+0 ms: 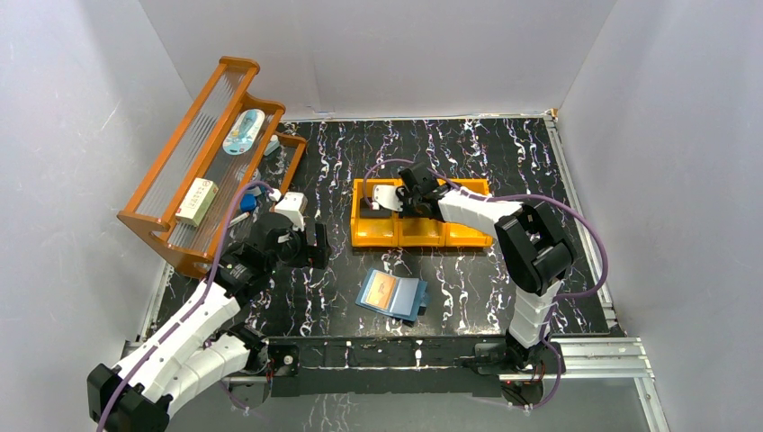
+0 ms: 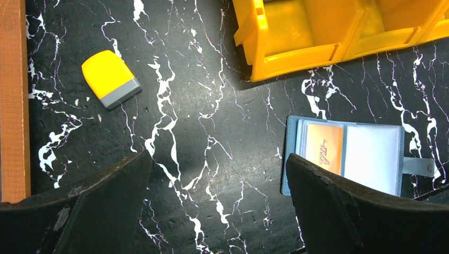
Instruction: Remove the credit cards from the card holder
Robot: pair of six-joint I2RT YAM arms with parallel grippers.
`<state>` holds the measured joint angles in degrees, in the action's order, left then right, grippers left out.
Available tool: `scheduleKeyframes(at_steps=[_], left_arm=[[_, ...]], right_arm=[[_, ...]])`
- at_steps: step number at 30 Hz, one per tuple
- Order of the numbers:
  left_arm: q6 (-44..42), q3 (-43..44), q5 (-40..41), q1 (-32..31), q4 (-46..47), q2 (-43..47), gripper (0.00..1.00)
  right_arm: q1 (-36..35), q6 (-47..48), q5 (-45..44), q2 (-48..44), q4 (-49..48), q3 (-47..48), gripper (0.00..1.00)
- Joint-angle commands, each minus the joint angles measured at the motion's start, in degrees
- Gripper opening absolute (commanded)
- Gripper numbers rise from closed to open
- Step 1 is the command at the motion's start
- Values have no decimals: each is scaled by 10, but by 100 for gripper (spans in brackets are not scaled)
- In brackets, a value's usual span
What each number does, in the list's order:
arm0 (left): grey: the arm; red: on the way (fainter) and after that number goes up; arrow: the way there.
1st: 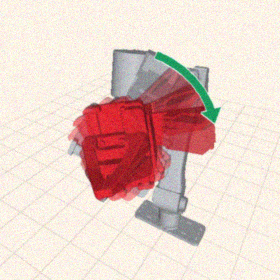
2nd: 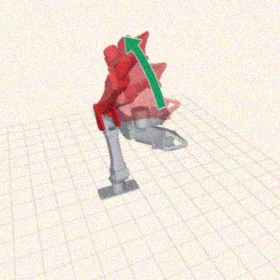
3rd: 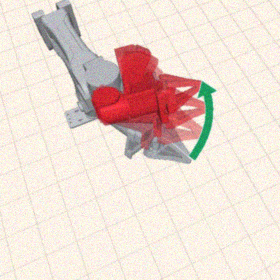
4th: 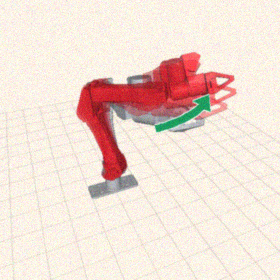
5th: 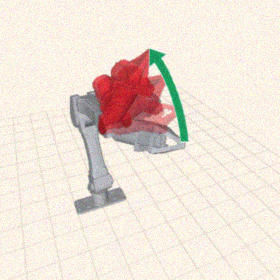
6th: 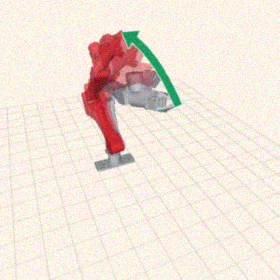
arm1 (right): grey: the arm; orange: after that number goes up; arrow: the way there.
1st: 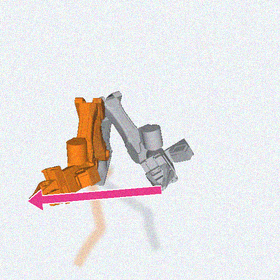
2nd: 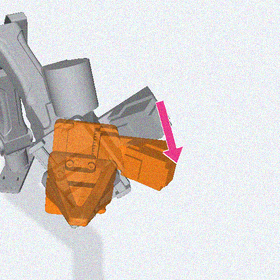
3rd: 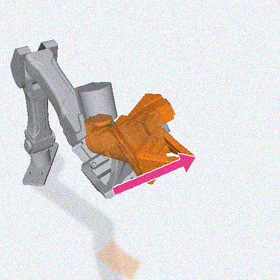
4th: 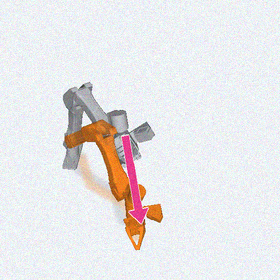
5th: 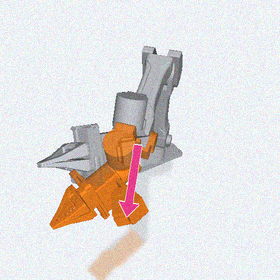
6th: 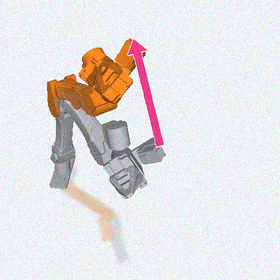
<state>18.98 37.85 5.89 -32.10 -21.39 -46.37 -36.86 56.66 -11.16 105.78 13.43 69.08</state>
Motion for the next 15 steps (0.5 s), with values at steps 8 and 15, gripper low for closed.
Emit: scheduleKeyframes(at_steps=[8, 15], left_arm=[[-12, -3, -14, -1, 4, -3, 98], [-14, -3, -22, 0, 5, -6, 98]], right_arm=[[2, -27, 7, -1, 24, 42, 32], [3, -29, 10, -11, 24, 42, 37]])
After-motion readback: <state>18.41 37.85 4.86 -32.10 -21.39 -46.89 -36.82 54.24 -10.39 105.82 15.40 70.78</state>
